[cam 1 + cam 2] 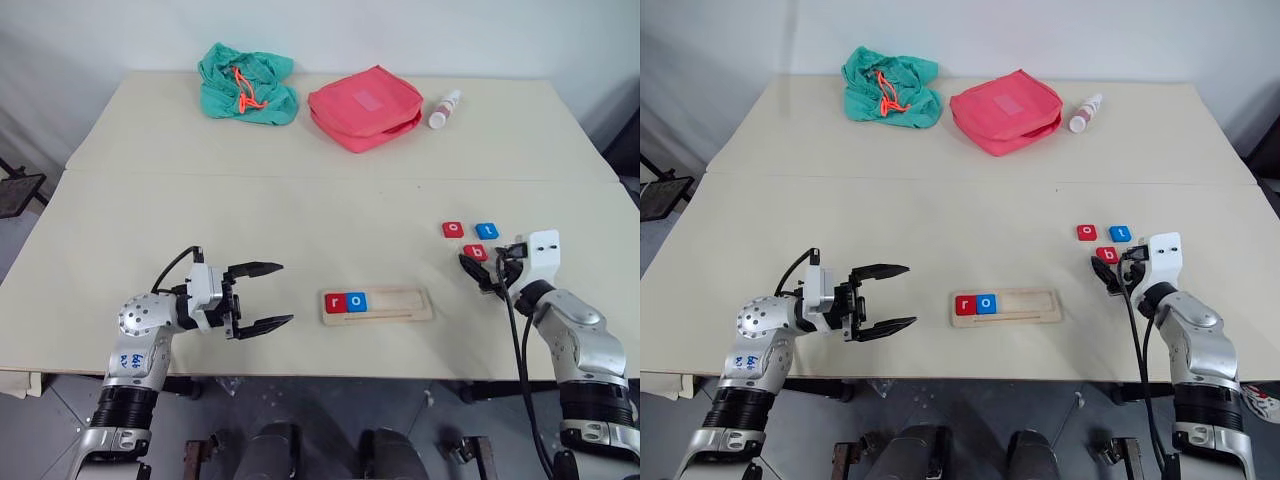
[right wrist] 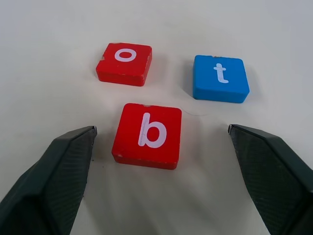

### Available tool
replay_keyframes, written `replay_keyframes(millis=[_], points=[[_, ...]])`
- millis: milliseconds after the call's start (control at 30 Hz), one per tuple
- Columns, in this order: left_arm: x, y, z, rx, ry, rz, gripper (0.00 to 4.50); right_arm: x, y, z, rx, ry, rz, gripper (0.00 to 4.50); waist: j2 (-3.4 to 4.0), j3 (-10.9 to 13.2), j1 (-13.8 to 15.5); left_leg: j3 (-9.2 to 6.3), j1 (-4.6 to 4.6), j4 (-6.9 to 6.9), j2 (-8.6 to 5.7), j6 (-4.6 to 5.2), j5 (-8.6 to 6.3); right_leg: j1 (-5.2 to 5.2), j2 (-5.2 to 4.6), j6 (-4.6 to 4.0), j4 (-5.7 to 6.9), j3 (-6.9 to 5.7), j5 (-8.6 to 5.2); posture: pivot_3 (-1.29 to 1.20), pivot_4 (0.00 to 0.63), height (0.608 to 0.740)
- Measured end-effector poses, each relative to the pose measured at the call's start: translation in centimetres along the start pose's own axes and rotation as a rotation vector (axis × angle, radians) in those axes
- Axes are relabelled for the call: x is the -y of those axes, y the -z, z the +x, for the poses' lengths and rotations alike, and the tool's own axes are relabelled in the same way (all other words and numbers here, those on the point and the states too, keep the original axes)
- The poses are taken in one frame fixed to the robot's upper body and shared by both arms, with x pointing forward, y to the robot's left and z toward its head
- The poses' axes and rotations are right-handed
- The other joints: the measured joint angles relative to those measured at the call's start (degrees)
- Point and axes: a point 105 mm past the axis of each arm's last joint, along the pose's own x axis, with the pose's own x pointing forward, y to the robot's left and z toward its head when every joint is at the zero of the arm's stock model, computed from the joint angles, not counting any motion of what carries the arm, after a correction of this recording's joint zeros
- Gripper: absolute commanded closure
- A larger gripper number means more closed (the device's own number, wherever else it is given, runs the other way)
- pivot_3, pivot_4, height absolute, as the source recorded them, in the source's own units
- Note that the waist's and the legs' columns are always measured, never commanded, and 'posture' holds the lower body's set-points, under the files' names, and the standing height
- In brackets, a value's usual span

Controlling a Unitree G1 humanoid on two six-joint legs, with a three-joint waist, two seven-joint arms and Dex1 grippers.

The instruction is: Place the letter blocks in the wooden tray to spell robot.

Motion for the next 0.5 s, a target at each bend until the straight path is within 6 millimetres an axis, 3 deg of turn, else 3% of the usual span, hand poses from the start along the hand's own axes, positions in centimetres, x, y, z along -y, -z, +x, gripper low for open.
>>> replay_keyframes(millis=[200, 500], points=[[-0.1, 0.0, 0.0, 0.000, -0.005, 0.000, 0.00, -0.5, 0.2, 0.1, 0.024, 0.014, -0.001, 2.99, 0.00, 0.0, -0.1, 0.01, 0.00, 0.00, 0.00, 0.00, 0.00, 0.00, 0.00, 0.00, 0.00, 0.01, 0.00, 0.00, 0.150, 0.740], [-0.3, -0.1, 0.1, 0.004, 0.017, 0.005, 0.00, -1.4, 0.2, -1.5, 0.045, 0.040, -0.024, 3.04, 0.01, 0.0, 0.1, 0.02, -0.03, -0.02, -0.01, 0.00, 0.00, -0.04, 0.00, 0.00, -0.01, 0.03, 0.00, 0.00, 0.150, 0.740]])
